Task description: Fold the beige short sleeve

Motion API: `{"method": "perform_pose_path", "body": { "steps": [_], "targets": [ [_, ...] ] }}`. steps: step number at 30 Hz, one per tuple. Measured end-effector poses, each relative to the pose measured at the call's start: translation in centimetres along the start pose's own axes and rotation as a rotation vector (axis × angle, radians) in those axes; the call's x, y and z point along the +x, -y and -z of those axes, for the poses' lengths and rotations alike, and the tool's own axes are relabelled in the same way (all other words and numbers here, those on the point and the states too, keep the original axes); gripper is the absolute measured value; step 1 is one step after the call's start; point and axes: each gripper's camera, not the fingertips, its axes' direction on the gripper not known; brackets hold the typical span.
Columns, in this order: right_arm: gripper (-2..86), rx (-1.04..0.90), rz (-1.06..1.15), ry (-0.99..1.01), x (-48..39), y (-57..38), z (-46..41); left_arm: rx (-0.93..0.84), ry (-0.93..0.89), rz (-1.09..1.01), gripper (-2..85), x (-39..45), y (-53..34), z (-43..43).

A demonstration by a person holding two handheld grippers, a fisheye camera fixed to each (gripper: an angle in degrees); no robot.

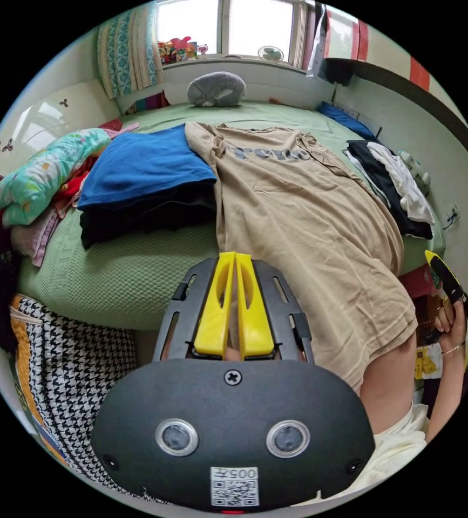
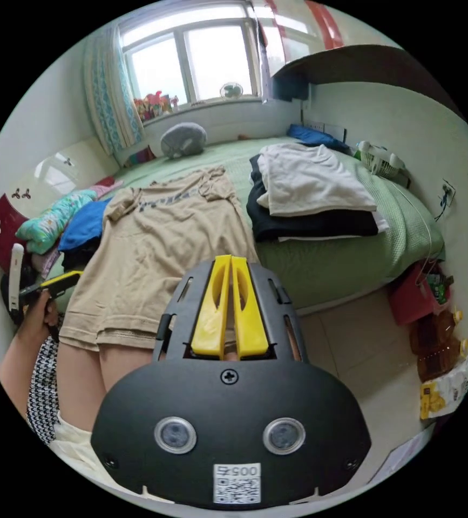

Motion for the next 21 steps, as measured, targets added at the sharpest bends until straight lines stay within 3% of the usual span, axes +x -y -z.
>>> {"method": "perform_pose_path", "body": {
  "steps": [9, 21],
  "targets": [
    [5.0, -0.092, -0.04, -0.108, 3.6, -1.8, -1.7, -0.077, -0.043, 0.029, -0.4, -2.2, -1.1, -1.2],
    [7.9, -0.185, -0.033, -0.066, 4.2, -0.5, -7.4, -0.096, -0.062, -0.002, -0.5, -3.9, -3.2, -0.6]
  ]
}}
